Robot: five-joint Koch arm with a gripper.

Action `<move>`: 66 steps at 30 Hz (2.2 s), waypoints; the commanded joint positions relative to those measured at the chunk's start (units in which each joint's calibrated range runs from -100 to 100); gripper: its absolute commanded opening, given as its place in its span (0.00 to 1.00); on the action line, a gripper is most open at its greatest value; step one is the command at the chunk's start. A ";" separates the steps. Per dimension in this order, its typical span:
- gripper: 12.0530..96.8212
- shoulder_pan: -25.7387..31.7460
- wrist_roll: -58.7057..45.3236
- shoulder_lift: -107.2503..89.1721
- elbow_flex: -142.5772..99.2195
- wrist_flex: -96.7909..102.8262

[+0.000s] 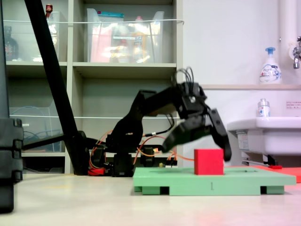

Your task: Put the square block into the corresponding hole

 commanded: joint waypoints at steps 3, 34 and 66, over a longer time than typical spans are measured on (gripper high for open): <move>0.98 0.49 -1.90 -16.80 1.33 -4.72; 0.47 -21.49 -56.17 -102.69 -52.41 21.09; 0.41 -17.05 -65.49 -138.03 -167.86 72.41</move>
